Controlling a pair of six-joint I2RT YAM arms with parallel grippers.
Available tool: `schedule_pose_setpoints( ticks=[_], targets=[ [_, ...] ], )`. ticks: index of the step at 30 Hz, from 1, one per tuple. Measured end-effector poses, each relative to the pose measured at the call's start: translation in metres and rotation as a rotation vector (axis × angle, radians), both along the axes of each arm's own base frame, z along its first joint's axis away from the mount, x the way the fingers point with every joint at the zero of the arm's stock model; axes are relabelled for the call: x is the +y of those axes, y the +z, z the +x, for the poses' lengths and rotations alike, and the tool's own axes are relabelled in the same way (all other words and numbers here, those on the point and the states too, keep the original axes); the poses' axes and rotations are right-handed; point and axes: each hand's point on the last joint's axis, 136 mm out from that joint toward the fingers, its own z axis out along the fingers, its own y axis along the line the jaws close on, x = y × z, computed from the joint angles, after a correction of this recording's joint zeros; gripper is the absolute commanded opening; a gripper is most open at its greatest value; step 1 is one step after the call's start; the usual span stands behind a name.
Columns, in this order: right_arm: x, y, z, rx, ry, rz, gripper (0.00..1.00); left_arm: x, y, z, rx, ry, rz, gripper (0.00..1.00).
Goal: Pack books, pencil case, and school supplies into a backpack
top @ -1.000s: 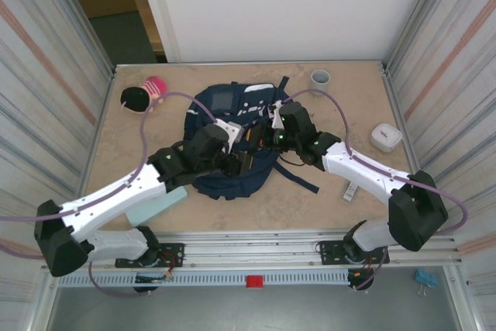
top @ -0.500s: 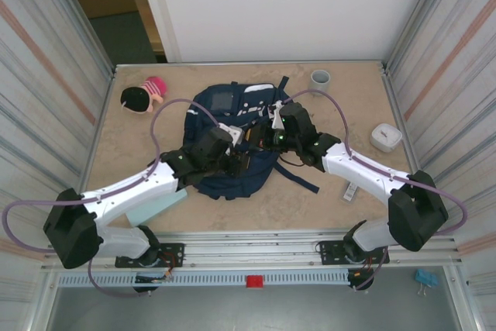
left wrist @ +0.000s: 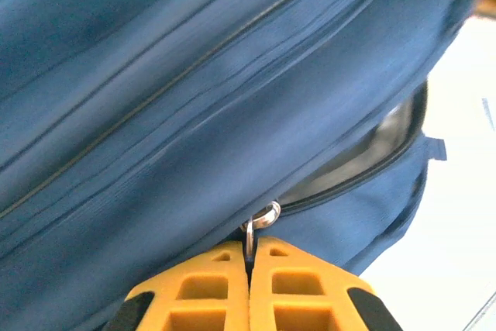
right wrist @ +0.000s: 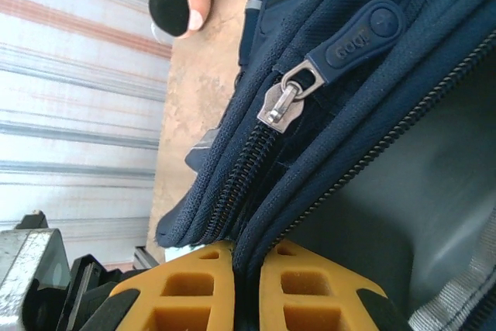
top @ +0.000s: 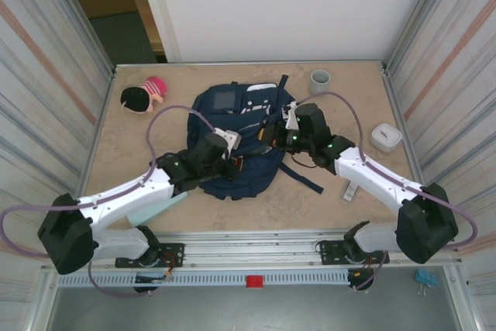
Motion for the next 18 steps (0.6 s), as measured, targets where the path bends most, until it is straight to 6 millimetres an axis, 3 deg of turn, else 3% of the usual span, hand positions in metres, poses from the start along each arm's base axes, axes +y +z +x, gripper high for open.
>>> schedule_pose_setpoints(
  ticks=[5,9,12,18],
  targets=[
    [-0.022,0.004,0.005,0.007,-0.024,0.002,0.02,0.028,-0.011,-0.012,-0.002,0.042,0.025,0.0],
    [-0.025,0.003,0.003,0.017,-0.023,0.02,0.4,0.036,-0.008,-0.016,-0.025,0.048,-0.001,0.0],
    [-0.018,-0.002,-0.003,0.012,-0.026,0.072,0.56,0.034,-0.001,-0.014,-0.048,0.046,-0.027,0.0],
    [0.018,-0.014,-0.01,0.036,-0.009,0.125,0.63,0.029,0.003,-0.014,-0.051,0.028,-0.051,0.0]
  ],
)
